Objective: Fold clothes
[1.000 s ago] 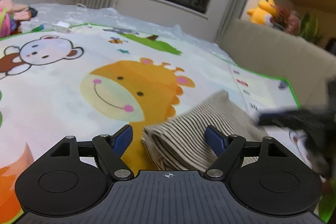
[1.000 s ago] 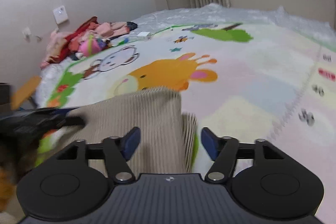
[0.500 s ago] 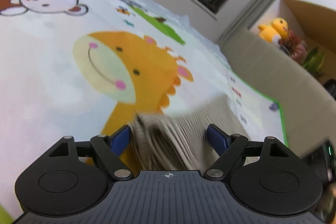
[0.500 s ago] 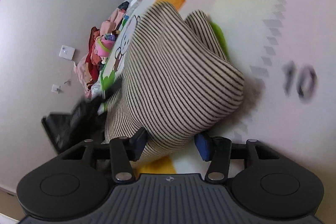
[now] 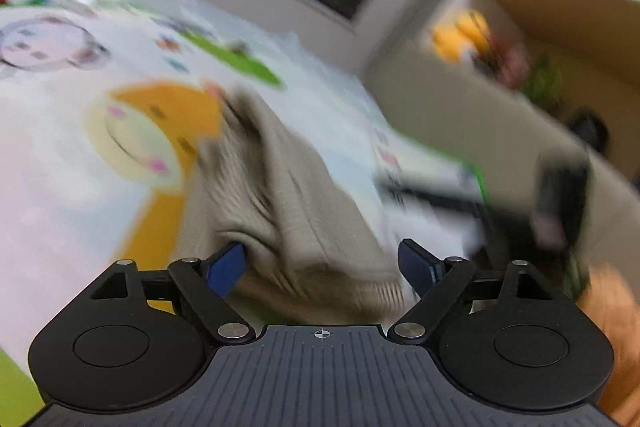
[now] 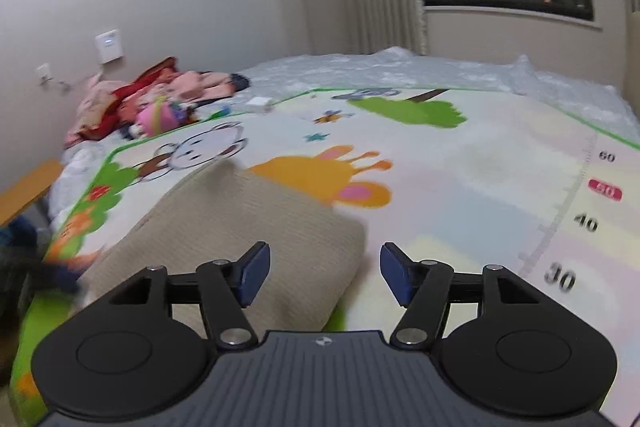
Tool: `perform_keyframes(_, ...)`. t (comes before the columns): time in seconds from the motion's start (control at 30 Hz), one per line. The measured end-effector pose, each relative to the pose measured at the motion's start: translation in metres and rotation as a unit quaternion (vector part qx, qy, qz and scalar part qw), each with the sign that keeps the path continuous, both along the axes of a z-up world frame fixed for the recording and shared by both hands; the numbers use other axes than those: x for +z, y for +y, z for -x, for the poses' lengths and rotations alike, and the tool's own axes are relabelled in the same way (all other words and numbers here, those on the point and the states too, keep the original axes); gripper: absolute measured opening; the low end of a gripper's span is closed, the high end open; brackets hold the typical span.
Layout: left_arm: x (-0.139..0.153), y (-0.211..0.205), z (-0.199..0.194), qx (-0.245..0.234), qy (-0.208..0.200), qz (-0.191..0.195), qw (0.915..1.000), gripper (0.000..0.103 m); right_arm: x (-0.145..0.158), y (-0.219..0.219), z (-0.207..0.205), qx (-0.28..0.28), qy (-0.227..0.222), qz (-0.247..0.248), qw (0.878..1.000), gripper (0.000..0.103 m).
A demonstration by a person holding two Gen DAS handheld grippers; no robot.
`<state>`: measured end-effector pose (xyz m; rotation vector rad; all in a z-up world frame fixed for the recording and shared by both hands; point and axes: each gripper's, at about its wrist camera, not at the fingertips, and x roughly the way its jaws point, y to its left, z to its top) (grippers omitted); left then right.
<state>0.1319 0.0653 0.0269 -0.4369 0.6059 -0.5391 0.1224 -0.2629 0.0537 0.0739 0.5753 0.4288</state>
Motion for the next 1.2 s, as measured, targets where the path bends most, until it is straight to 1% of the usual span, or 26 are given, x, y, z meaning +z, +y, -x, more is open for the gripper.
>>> perform_keyframes(0.03,0.003,0.009,-0.002,0.037,-0.008,0.005,0.9992,0.098,-0.001,0.0,0.007,0.008,0.003,-0.011,1.0,0.065)
perform_keyframes(0.07,0.004,0.016,-0.005,0.068,-0.011,0.008,0.9976,0.098,-0.003,-0.002,0.017,0.019,0.006,-0.024,1.0,0.07)
perform_keyframes(0.13,-0.001,0.026,-0.014,0.098,-0.002,0.013,0.9951,0.098,-0.007,0.002,0.034,0.04,0.002,-0.026,0.999,0.072)
perform_keyframes(0.17,-0.006,0.027,-0.019,0.104,0.006,0.012,0.9945,0.098,-0.007,0.009,0.042,0.049,-0.011,-0.012,0.999,0.072)
perform_keyframes(0.2,-0.011,0.026,-0.023,0.105,0.017,0.01,0.9943,0.095,-0.007,0.016,0.05,0.059,-0.029,0.005,0.998,0.072)
perform_keyframes(0.23,-0.019,0.023,-0.028,0.099,0.032,0.006,0.9946,0.083,-0.006,0.023,0.058,0.069,-0.048,0.022,0.996,0.072)
perform_keyframes(0.27,-0.028,0.02,-0.031,0.09,0.049,0.005,0.9947,0.074,-0.007,0.031,0.062,0.08,-0.061,0.036,0.994,0.072)
perform_keyframes(0.3,-0.035,0.016,-0.034,0.082,0.066,0.006,0.9944,0.062,-0.008,0.04,0.063,0.093,-0.07,0.048,0.992,0.072)
perform_keyframes(0.37,-0.051,0.012,-0.036,0.076,0.091,0.016,0.9928,0.06,-0.012,0.058,0.064,0.119,-0.078,0.071,0.987,0.075)
perform_keyframes(0.4,-0.055,0.014,-0.035,0.078,0.096,0.023,0.9921,0.06,-0.019,0.067,0.06,0.134,-0.069,0.083,0.985,0.076)
perform_keyframes(0.47,-0.059,0.017,-0.034,0.078,0.1,0.036,0.9913,0.06,-0.031,0.08,0.058,0.139,-0.083,0.114,0.98,0.076)
perform_keyframes(0.5,-0.06,0.018,-0.034,0.076,0.101,0.038,0.9913,0.058,-0.034,0.083,0.056,0.136,-0.092,0.125,0.979,0.071)
perform_keyframes(0.53,-0.06,0.017,-0.034,0.073,0.102,0.038,0.9914,0.058,-0.031,0.08,0.049,0.128,-0.089,0.115,0.981,0.054)
perform_keyframes(0.57,-0.061,0.017,-0.033,0.07,0.103,0.038,0.9915,0.058,-0.026,0.075,0.041,0.117,-0.078,0.094,0.986,0.035)
perform_keyframes(0.6,-0.061,0.015,-0.033,0.065,0.104,0.037,0.9918,0.058,-0.018,0.066,0.031,0.108,-0.066,0.066,0.99,0.032)
perform_keyframes(0.63,-0.06,0.011,-0.033,0.058,0.103,0.037,0.9923,0.058,-0.009,0.056,0.021,0.1,-0.052,0.034,0.993,0.023)
perform_keyframes(0.67,-0.06,0.006,-0.034,0.048,0.104,0.038,0.9927,0.058,-0.001,0.047,0.013,0.09,-0.048,0.014,0.995,0.015)
perform_keyframes(0.73,-0.062,-0.009,-0.033,0.024,0.103,0.038,0.9937,0.058,0.011,0.034,0.0,0.073,-0.051,-0.011,0.996,0.015)
perform_keyframes(0.8,-0.067,-0.024,-0.031,0.001,0.098,0.039,0.9944,0.059,0.016,0.026,-0.009,0.073,-0.036,-0.038,0.996,0.015)
perform_keyframes(0.87,-0.068,-0.035,-0.031,-0.013,0.092,0.037,0.995,0.061,0.009,0.025,-0.013,0.076,-0.01,-0.055,0.996,0.015)
perform_keyframes(0.97,-0.068,-0.028,-0.03,-0.016,0.093,0.04,0.9948,0.062,-0.011,0.03,-0.009,0.087,0.017,-0.064,0.994,0.018)
perform_keyframes(1.0,-0.068,-0.022,-0.028,-0.015,0.094,0.042,0.9946,0.064,-0.017,0.034,-0.004,0.094,0.016,-0.051,0.994,0.018)
perform_keyframes(1.03,-0.067,-0.015,-0.027,-0.011,0.095,0.044,0.9945,0.067,-0.023,0.044,0.004,0.1,-0.001,-0.017,0.995,0.02)
perform_keyframes(1.07,-0.066,-0.007,-0.025,-0.004,0.095,0.047,0.9944,0.069,-0.027,0.056,0.014,0.106,-0.028,0.028,0.994,0.024)
perform_keyframes(1.13,-0.058,0.01,-0.022,0.024,0.088,0.055,0.9943,0.078,-0.035,0.079,0.034,0.117,-0.078,0.112,0.984,0.028)
perform_keyframes(1.2,-0.047,0.023,-0.02,0.048,0.076,0.068,0.9937,0.081,-0.041,0.102,0.052,0.125,-0.122,0.184,0.967,0.035)
